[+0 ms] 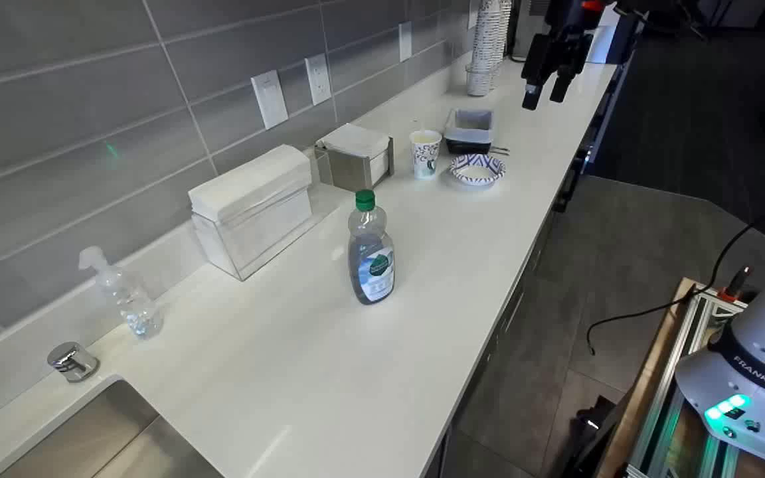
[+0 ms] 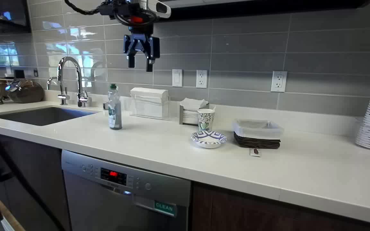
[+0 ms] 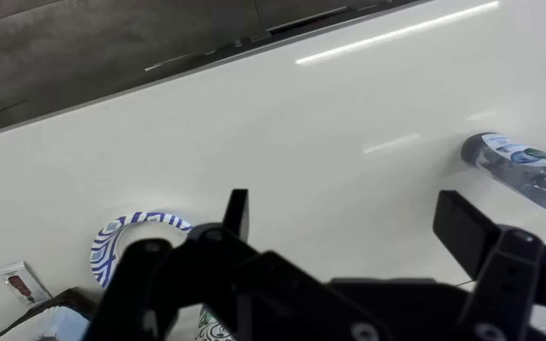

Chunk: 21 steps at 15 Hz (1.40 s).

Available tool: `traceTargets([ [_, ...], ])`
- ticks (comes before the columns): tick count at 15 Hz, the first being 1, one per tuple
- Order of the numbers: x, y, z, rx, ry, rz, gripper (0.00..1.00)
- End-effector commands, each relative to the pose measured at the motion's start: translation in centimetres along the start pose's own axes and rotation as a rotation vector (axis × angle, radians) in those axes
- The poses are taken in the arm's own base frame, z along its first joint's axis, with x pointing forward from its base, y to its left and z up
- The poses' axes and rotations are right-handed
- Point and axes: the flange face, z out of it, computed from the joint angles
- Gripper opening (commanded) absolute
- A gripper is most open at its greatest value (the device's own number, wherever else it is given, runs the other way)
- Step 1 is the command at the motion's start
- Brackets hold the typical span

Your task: Move the white cup forwards.

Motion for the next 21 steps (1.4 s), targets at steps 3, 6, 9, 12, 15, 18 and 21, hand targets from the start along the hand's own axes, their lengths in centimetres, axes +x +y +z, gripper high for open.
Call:
traceTargets([
  [3, 0.0, 0.0, 0.0, 0.0, -0.001, 0.0, 1.0],
  [6, 0.0, 0.0, 0.0, 0.0, -0.001, 0.0, 1.0],
  [9, 1.0, 0.8, 0.9, 0.008, -0.005, 0.05, 1.0],
  [12, 3.3, 3.5, 2.3, -0.069, 0.075, 0.155, 1.0],
  [15, 6.6, 6.1, 4.2, -0.121, 0.165, 0.219, 1.0],
  [18, 10.3, 8.3, 6.2, -0.128, 0.226, 0.291, 1.0],
  [21, 14.1, 9.3, 7.9, -0.104, 0.246, 0.354, 1.0],
])
